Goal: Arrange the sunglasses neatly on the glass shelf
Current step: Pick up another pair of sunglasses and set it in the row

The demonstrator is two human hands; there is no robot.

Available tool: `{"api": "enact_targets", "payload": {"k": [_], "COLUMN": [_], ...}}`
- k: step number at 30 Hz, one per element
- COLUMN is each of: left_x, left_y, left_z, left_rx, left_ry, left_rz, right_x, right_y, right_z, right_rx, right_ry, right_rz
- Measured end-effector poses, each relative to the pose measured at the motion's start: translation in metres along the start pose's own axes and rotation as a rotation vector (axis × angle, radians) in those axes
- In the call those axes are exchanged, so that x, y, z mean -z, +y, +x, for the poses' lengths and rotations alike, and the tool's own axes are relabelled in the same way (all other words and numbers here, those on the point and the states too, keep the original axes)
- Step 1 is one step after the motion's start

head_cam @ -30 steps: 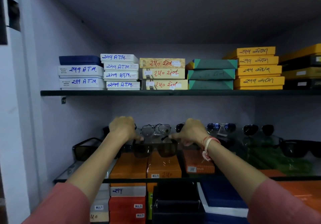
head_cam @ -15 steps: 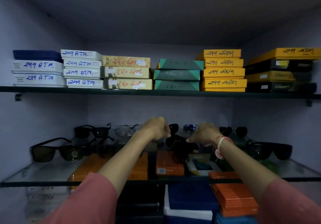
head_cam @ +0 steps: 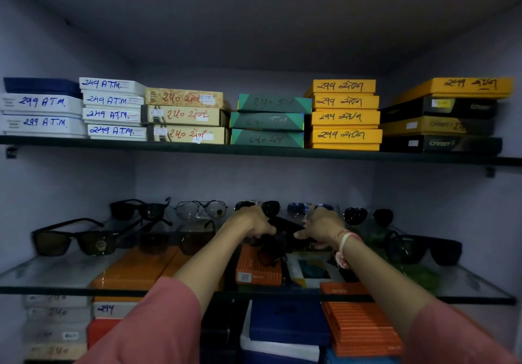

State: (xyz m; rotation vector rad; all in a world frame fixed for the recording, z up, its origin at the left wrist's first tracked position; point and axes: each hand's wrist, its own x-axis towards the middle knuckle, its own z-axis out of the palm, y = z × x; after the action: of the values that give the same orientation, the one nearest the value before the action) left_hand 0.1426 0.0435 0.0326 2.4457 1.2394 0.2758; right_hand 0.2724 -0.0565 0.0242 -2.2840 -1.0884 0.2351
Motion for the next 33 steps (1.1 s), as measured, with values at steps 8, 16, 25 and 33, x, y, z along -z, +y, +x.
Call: {"api": "enact_targets", "payload": {"k": [8, 16, 25, 33], "left_x": [-0.001, 0.019, 0.023, 0.065], "left_y": [0.006, -0.002, -0.002, -0.032], "left_z": [-0.001, -0.003, -0.013, -0.030], "left_rx": [0.047, 0.212, 0.100, 0.075], "left_ry": [-0.006, -0.363, -0.265, -0.142], "left_rz": [0.085, 0.083, -0.365, -0.547], "right_x": [0.012, 0.017, 0.013, 0.029], "right_y": [0.003, -0.012, -0.028, -0.030], "right_z": [-0.013, -0.039, -0.050, -0.033], "right_rx": [0.058, 0.099, 0.109, 0.079], "right_ry": [0.226, -0.271, -0.460, -0.179], "right_rz": [-0.210, 0.078, 0.114, 0.442]}}
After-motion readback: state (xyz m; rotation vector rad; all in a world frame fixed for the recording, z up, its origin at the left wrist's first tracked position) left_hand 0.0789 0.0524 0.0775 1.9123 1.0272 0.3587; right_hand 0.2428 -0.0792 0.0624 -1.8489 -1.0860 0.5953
